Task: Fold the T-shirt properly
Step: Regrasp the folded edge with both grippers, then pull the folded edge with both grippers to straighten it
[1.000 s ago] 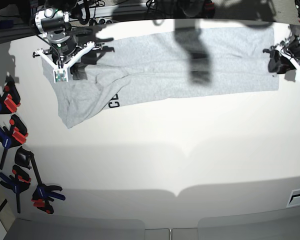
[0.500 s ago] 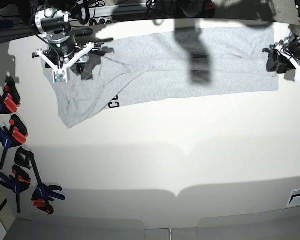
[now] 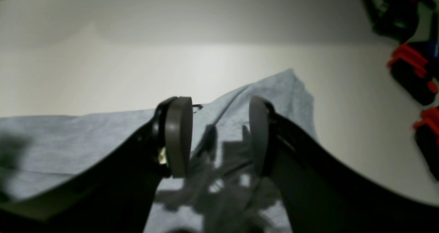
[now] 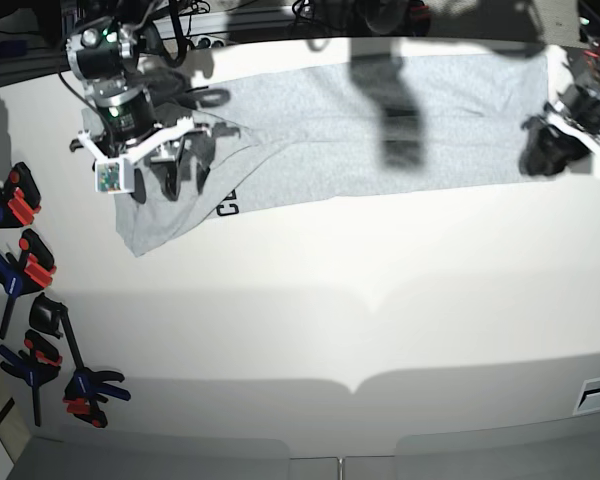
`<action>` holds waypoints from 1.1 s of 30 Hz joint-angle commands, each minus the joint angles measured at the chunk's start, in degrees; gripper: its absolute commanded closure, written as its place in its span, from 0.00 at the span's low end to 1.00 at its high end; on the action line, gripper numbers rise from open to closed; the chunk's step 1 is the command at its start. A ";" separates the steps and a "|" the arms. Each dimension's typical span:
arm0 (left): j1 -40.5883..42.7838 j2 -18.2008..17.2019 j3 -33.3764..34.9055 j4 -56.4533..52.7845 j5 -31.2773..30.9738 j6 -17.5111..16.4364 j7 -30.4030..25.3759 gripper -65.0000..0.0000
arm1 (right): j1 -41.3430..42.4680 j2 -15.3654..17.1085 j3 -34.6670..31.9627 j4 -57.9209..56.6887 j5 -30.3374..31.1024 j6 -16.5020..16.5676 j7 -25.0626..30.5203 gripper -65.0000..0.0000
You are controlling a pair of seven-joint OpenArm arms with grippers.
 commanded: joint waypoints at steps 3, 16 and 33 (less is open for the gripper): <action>-0.37 1.53 0.11 0.76 1.29 -0.66 -2.38 0.64 | 2.78 0.24 0.22 -4.55 -3.63 -0.31 3.28 0.61; -0.35 2.19 10.95 0.17 24.55 3.04 -12.83 0.64 | 17.29 1.33 0.22 -35.36 -6.64 -0.33 5.84 0.61; -3.80 -2.91 14.32 -16.48 25.46 14.95 -14.25 0.64 | 16.83 7.04 7.26 -48.74 -1.64 -2.60 10.38 0.61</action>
